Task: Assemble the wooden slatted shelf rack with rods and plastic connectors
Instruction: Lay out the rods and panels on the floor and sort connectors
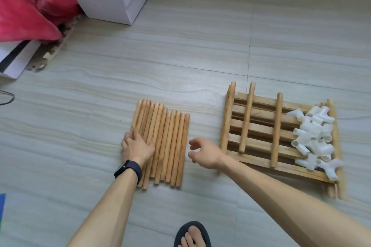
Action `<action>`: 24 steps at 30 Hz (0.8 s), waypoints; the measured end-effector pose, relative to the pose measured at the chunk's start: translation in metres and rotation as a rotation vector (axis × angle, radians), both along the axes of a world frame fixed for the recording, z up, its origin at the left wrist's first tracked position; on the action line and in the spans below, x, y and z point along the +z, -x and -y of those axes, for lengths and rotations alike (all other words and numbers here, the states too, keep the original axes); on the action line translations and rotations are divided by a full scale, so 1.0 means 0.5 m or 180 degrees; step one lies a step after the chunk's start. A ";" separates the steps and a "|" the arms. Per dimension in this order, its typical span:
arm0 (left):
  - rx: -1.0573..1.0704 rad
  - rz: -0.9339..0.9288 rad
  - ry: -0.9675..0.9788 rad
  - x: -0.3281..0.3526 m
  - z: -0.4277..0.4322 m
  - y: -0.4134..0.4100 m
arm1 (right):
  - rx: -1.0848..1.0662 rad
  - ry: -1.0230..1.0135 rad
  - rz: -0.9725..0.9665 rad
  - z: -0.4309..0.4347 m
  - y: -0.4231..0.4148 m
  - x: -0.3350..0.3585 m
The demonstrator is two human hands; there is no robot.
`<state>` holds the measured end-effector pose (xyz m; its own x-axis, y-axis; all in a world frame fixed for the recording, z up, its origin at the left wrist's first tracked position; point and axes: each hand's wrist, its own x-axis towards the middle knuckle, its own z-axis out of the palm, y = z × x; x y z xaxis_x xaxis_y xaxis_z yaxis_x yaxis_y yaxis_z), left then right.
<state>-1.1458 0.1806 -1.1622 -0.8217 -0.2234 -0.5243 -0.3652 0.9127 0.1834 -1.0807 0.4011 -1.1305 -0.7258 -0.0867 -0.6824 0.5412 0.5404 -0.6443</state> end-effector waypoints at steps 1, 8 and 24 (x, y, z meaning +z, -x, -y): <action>-0.0129 -0.0101 0.0051 0.006 -0.021 -0.001 | -0.0148 0.0049 -0.0146 -0.020 -0.005 0.013; -0.1337 -0.0796 -0.1049 0.037 -0.288 -0.052 | -0.1059 -0.1959 -0.1051 -0.265 -0.046 0.051; -0.1286 0.0010 -0.1431 0.049 -0.503 -0.052 | -0.1865 -0.0322 -0.0414 -0.360 -0.088 -0.040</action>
